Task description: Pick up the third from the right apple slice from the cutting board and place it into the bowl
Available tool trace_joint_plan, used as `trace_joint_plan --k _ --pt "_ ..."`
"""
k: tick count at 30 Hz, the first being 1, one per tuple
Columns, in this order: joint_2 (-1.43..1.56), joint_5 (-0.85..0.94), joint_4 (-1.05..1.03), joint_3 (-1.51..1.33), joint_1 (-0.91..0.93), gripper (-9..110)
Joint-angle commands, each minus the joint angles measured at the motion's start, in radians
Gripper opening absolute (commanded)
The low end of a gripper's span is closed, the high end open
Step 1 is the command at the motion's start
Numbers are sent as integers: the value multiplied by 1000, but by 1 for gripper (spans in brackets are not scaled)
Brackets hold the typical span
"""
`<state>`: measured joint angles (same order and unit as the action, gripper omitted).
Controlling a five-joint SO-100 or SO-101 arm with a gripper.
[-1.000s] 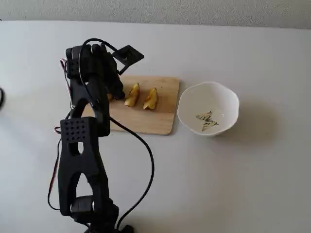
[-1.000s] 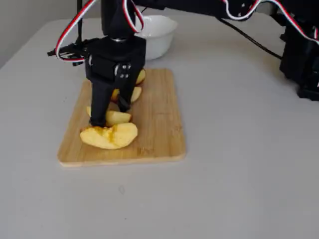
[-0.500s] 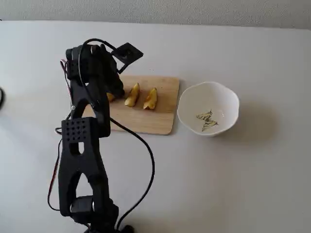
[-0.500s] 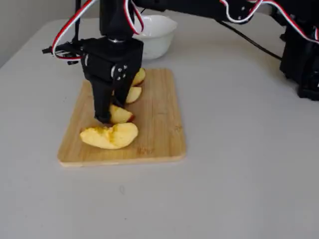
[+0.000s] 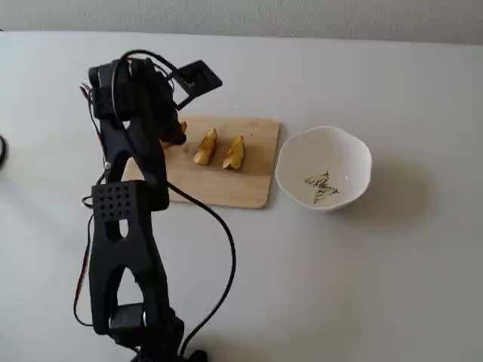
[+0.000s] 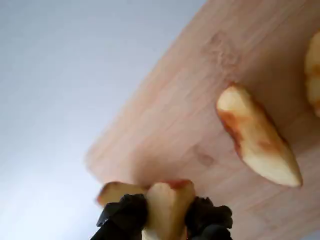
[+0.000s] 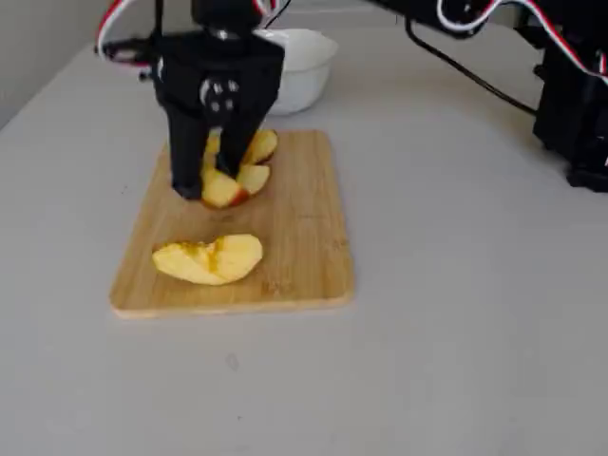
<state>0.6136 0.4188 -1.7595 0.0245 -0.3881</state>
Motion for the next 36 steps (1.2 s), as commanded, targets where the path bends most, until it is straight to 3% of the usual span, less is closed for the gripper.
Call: trace_joint_plan --k 1,8,15,21,36 --pt "327 -130 -37 66 137 0" --pt "572 -261 -49 32 439 0" --pt "601 -219 -49 -31 678 0" --pt "538 -198 -49 -202 749 0" --pt "298 -198 -49 -218 735 0"
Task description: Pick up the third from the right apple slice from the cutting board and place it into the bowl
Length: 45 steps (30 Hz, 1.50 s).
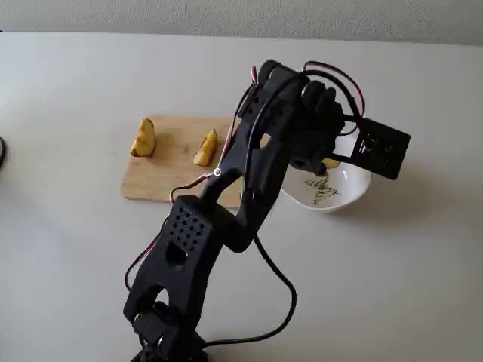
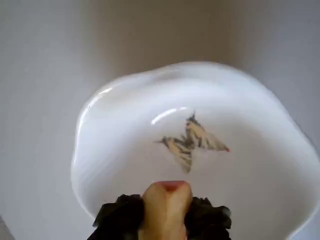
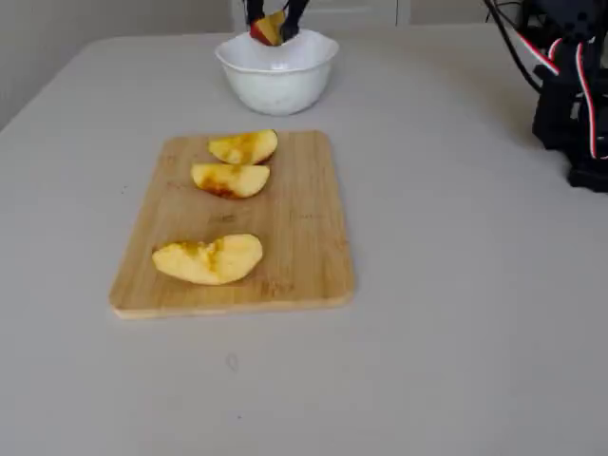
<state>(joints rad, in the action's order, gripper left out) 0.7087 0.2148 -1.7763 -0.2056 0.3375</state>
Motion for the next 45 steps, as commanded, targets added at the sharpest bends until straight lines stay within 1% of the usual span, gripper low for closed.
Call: trace_joint_plan --k 1,4,6,10,11,12,14,18,23,33,37,39,43,45 --pt "20 15 -32 5 -12 15" --pt "17 15 -32 5 -12 23" --pt "17 17 -32 5 -11 31" --pt "21 23 -34 5 -5 31" --pt "29 23 -34 5 -5 29" --pt "41 23 -34 5 -5 23" --pt "87 21 -35 2 -9 14" --pt "290 8 -35 -103 -55 1" --pt "646 -41 -35 -245 -152 0" --pt "1344 -66 -32 -318 -414 0" --pt "1612 -54 -21 -551 -491 0" --pt "1758 -48 52 -776 -492 0" --pt "2051 -18 252 -1316 -477 0" --pt "2172 -6 328 -1525 -479 0"
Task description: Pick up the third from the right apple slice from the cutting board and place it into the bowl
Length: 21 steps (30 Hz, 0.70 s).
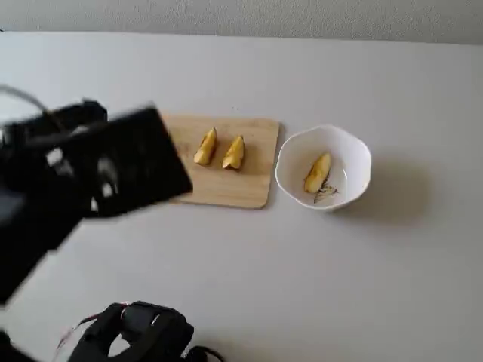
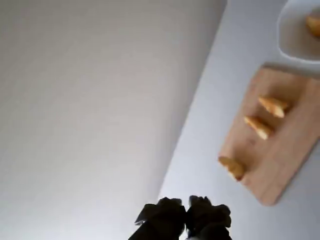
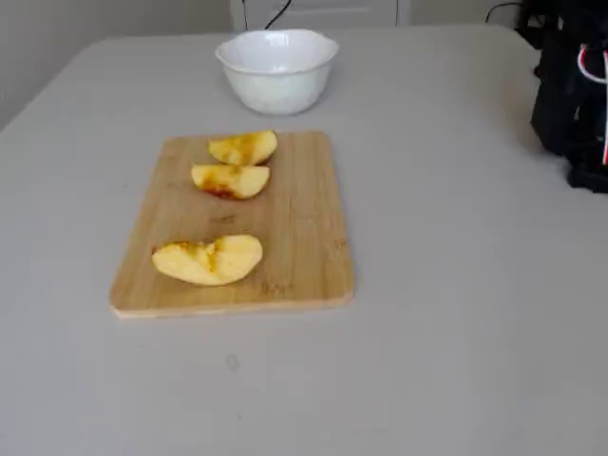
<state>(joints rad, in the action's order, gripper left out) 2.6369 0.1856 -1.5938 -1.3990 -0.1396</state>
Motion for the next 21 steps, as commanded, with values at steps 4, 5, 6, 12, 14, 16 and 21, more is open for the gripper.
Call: trace_joint_plan --k 4,5,6,12,14,16,21 --pt "324 23 239 -607 -12 0" --pt "331 32 268 -670 -20 0" --pt "339 43 302 -732 -23 0" --pt "321 61 456 -1017 -14 0" --pt "365 60 522 -1126 -2 1" --pt "408 63 572 -1235 8 1" --pt "531 46 624 -1454 21 0"
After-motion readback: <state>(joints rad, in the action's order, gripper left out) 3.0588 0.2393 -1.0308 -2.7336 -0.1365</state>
